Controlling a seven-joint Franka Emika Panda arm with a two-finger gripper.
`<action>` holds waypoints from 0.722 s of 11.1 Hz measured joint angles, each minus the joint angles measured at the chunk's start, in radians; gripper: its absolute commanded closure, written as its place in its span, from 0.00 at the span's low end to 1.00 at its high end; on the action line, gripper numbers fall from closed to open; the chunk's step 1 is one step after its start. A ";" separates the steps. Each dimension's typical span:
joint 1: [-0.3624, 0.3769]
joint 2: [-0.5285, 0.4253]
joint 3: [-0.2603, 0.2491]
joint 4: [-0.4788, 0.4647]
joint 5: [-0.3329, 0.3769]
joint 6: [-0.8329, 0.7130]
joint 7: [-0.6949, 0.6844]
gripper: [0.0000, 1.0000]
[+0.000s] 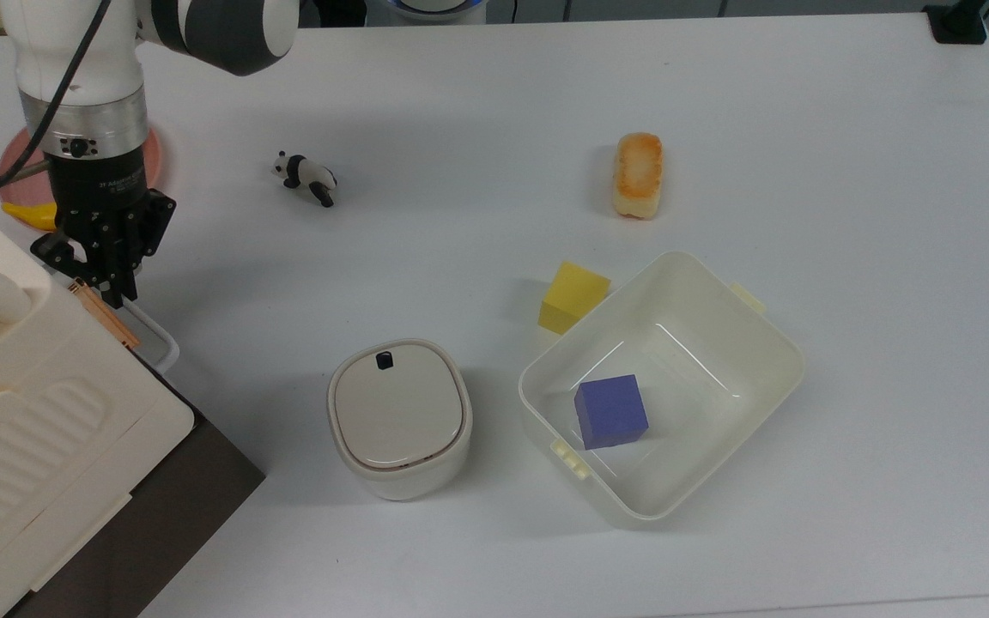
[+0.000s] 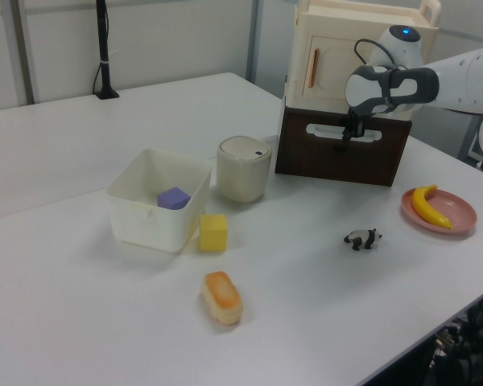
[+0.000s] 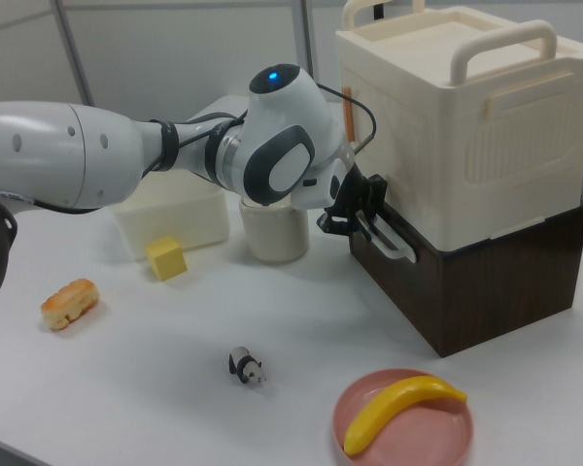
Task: Slide the drawer open
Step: 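Pull the handle outward to slide the brown drawer open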
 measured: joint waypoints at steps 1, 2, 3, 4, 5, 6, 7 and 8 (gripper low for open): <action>0.000 -0.001 0.000 -0.002 0.000 0.000 0.000 1.00; 0.000 -0.006 0.000 -0.009 0.000 0.001 0.000 1.00; 0.004 -0.022 0.000 -0.031 0.000 0.003 -0.002 1.00; 0.012 -0.048 0.000 -0.067 0.000 0.004 -0.002 1.00; 0.017 -0.079 -0.001 -0.108 0.000 0.004 -0.002 1.00; 0.024 -0.116 -0.001 -0.158 0.000 0.005 -0.002 1.00; 0.030 -0.153 0.000 -0.207 0.000 0.005 -0.002 1.00; 0.036 -0.191 0.000 -0.256 0.000 0.005 -0.005 1.00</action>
